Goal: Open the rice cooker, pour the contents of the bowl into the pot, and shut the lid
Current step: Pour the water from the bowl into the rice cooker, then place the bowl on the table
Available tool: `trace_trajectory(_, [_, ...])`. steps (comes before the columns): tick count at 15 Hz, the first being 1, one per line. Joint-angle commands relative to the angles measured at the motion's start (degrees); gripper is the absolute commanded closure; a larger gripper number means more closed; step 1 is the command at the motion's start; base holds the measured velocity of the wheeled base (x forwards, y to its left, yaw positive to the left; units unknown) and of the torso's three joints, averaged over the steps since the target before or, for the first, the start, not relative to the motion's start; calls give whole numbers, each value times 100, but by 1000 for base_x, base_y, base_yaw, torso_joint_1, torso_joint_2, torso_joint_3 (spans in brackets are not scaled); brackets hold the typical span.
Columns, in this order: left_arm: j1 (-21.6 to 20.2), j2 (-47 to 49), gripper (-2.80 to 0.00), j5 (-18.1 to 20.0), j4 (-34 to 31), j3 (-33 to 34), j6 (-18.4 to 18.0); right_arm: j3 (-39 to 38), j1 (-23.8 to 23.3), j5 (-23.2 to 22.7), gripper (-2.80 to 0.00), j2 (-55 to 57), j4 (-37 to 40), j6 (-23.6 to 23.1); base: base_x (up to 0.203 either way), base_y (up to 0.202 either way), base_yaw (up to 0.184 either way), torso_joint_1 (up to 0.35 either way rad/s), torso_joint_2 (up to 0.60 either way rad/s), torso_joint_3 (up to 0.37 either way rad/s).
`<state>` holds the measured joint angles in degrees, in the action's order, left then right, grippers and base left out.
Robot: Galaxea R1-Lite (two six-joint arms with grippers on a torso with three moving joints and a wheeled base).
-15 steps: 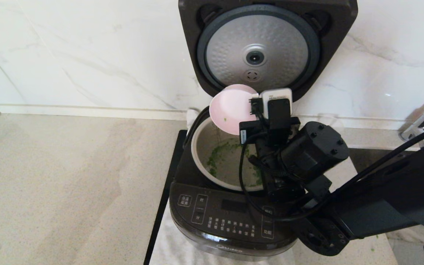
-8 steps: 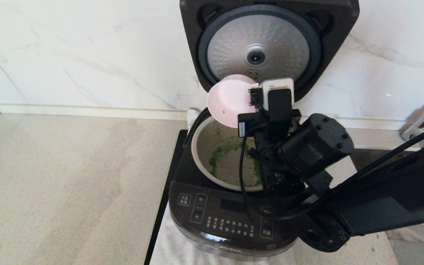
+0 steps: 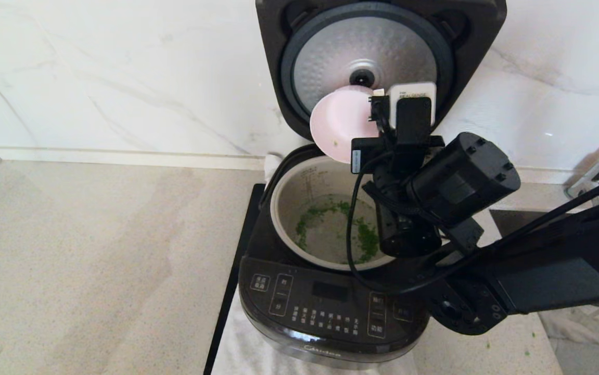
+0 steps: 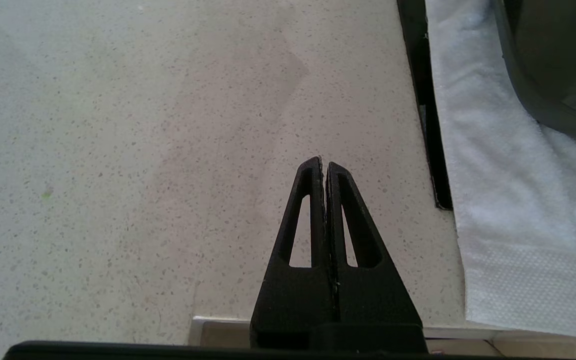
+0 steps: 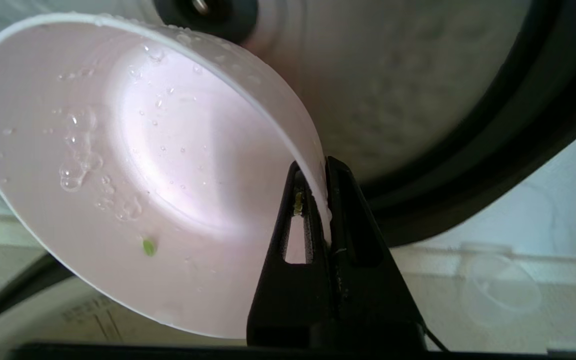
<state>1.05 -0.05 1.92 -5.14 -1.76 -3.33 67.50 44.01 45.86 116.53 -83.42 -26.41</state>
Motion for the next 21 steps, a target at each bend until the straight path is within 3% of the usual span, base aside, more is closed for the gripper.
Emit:
trace_trajectory(1, [1, -10, 0, 1, -4, 0, -1, -10, -28, 102, 0, -200, 298, 167, 0, 0, 0, 0, 0, 0])
trace_trajectory(3, [-6, -4, 0, 1, -4, 0, -1, -12, -18, 147, 0, -522, 1151, 706, 0, 0, 0, 0, 0, 0])
trace_trajectory(8, [1, -4, 0, 1, -4, 0, -1, 142, -10, -110, 0, -1726, 4836, 2872, 0, 0, 0, 0, 0, 0])
trace_trajectory(11, [1, -4, 0, 1, -4, 0, -1, 458, -73, -927, 0, -2540, 7336, 4198, 0, 0, 0, 0, 0, 0])
trace_trajectory(13, [1, -4, 0, 1, -4, 0, -1, 580, -309, -1885, 0, -3065, 8694, 4809, 0, 0, 0, 0, 0, 0])
trace_trajectory(17, [1, -4, 0, 1, -4, 0, -1, 600, -1114, -2985, 0, -3817, 10519, 5128, 0, 0, 0, 0, 0, 0])
trace_trajectory(21, [1, -4, 0, 1, -4, 0, -1, 453, -2614, -4238, 0, -4353, 11603, 5122, 0, 0, 0, 0, 0, 0])
